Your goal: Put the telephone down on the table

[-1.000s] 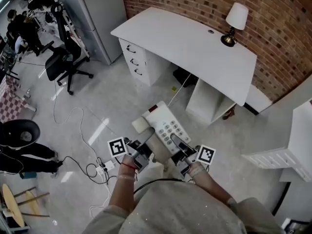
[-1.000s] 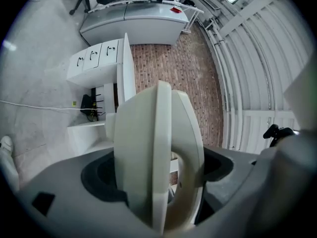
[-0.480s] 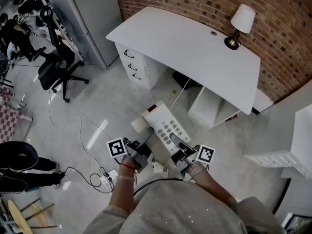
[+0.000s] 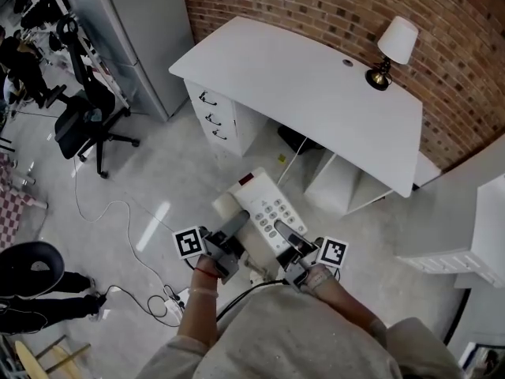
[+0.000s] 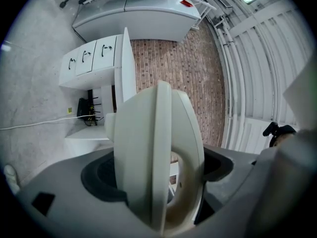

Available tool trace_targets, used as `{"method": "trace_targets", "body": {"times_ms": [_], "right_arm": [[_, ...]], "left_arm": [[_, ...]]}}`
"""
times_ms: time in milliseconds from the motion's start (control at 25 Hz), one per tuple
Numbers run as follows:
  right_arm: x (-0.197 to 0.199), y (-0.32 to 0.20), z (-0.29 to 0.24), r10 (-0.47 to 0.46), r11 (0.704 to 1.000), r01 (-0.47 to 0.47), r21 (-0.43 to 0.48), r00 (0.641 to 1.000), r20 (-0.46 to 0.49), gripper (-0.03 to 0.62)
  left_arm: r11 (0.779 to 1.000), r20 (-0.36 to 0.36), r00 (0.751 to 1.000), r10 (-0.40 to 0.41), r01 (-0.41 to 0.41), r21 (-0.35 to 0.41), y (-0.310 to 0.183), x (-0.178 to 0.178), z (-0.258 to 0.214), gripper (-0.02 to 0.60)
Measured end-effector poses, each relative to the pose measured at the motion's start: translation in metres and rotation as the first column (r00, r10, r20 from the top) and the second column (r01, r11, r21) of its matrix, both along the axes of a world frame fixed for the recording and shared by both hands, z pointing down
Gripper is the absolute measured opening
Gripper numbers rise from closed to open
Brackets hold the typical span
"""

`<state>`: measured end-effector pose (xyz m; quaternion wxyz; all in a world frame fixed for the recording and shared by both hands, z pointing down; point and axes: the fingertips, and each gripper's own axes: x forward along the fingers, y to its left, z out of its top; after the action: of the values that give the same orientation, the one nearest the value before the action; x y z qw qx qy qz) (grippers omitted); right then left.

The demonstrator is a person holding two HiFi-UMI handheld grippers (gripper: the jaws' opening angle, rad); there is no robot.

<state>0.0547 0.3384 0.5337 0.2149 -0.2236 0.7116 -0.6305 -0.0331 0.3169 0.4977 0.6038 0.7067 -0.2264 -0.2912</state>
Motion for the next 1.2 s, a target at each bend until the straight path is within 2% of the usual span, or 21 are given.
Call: {"method": "trace_targets", "body": {"times_ms": [320,760,1200], "right_arm": [[-0.006,-0.039,0.010,-0.016,1.000,0.017,-0.022,1.000,0.001,0.166],[-0.023,-0.173,-0.002,-0.103,0.995,0.104,0.011,0.995,-0.007,0.166],[-0.005,-0.268,-0.001,-0.134,0.990,0.134,-0.032,0.991,-0.014,0.166]], "left_arm": [[1.000,0.010,1.000,-0.014,0.014,-0.013,-0.038,-0.008,0.010,0.430],[0.997,0.036,0.997,-0.073,0.072,0.023,-0.168,-0.024,-0.005,0.430],[0.998,0.055,0.996,-0.069,0.068,0.006,-0.265,-0.004,-0.006,0.430]]}}
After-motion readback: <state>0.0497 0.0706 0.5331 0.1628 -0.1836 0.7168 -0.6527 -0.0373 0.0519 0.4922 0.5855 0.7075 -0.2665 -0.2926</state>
